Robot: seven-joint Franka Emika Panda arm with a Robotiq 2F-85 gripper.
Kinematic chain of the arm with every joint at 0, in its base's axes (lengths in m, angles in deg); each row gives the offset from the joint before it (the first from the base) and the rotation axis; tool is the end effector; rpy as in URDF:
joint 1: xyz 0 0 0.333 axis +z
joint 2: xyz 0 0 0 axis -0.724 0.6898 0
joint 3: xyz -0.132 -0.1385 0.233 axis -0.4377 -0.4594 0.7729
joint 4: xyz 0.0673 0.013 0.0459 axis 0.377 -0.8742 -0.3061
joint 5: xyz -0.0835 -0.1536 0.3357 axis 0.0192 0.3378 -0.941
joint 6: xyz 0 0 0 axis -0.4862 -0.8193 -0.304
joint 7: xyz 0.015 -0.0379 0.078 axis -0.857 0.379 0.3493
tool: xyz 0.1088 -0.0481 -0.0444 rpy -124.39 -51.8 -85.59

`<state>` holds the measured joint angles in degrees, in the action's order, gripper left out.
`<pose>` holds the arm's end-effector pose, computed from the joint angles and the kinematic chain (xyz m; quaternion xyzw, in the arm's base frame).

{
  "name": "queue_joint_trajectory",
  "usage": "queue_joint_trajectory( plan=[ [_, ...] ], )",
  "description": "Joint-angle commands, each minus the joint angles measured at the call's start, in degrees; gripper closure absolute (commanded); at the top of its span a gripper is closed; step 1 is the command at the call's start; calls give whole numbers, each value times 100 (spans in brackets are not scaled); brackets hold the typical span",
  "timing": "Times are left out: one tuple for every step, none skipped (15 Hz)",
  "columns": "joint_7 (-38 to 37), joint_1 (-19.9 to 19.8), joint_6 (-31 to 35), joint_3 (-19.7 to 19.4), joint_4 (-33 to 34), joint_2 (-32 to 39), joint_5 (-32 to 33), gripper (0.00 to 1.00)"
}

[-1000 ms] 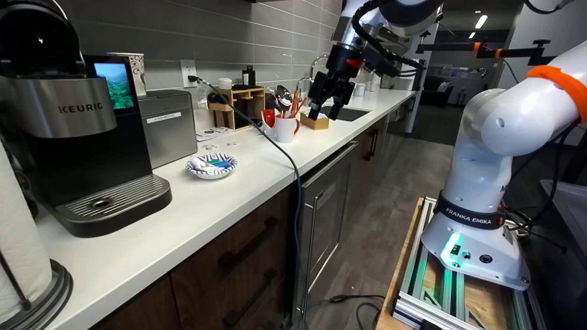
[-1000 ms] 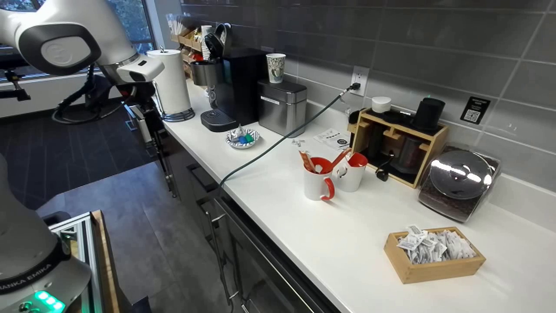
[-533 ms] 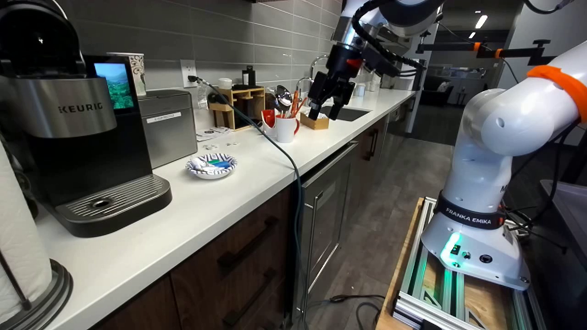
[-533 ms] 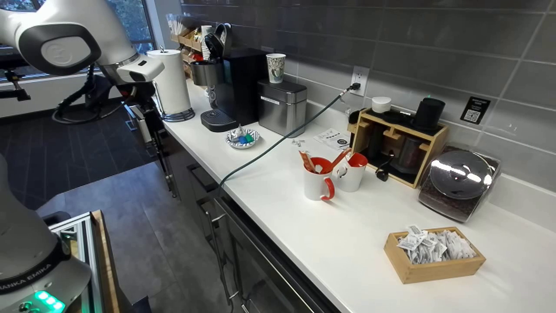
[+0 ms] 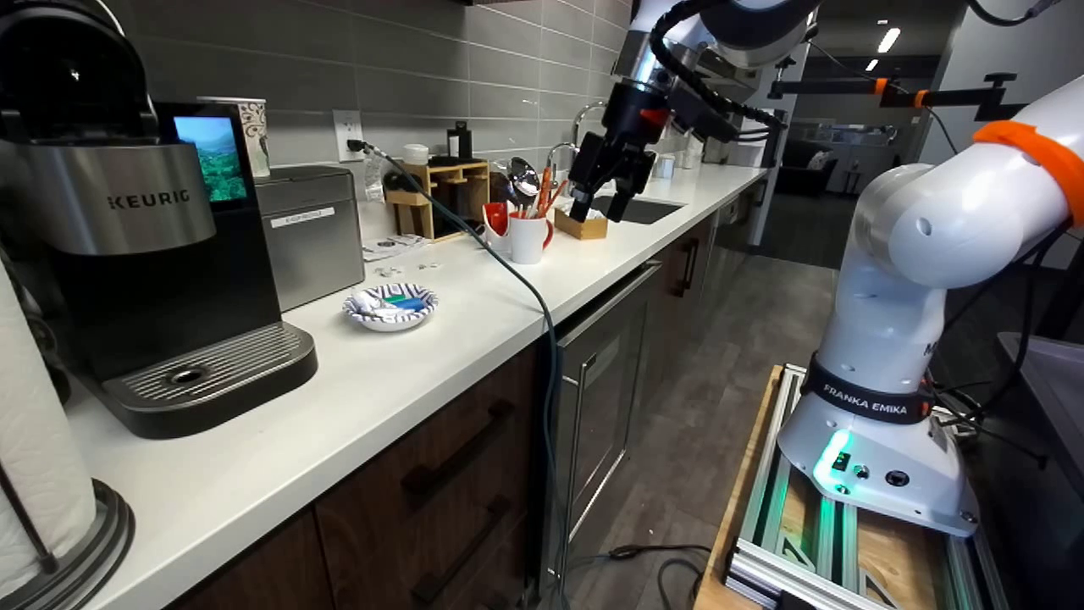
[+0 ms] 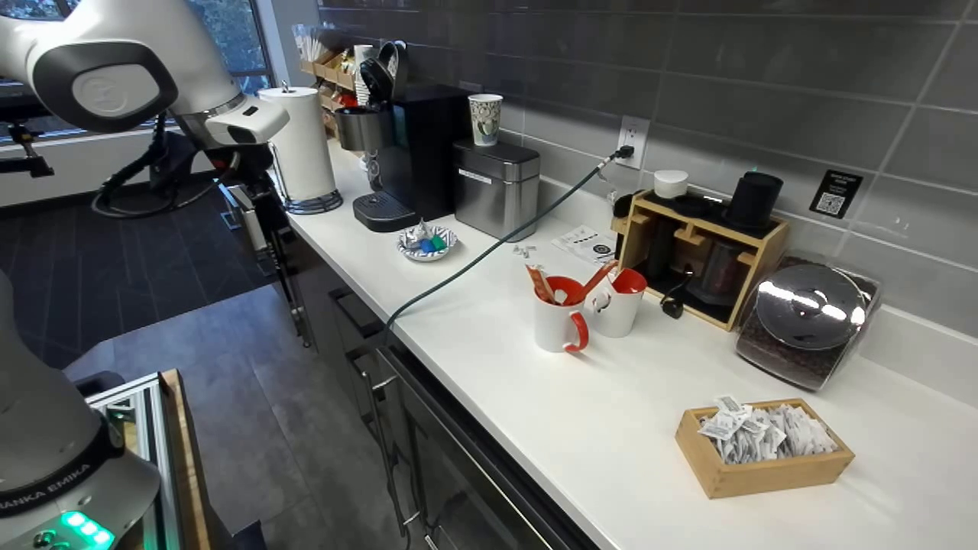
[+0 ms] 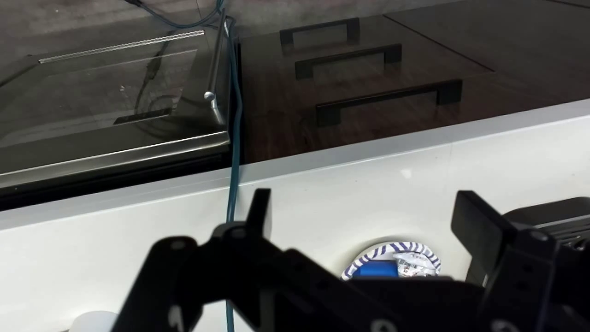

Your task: Remove the coffee cup from the top of the silver bin and place it on the counter then put one sachet from the bowl in the coffee cup.

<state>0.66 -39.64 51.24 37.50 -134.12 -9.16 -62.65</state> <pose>0.3101 0.0888 0.4286 -0.9885 0.0509 -0.1292 0.0599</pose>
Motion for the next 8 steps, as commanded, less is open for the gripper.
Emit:
queue_joint_trajectory(
  plan=[
    [2,-3,-12,-1,8,0,2,0],
    [2,-3,-12,-1,8,0,2,0],
    [2,-3,-12,-1,8,0,2,0],
    [2,-3,-12,-1,8,0,2,0],
    [-72,-34,134,-36,174,192,-93,0],
    [-63,-25,229,-94,333,334,-175,0],
    [-118,-83,378,-99,534,508,-205,0],
    [-142,-97,528,-124,742,693,-254,0]
  ],
)
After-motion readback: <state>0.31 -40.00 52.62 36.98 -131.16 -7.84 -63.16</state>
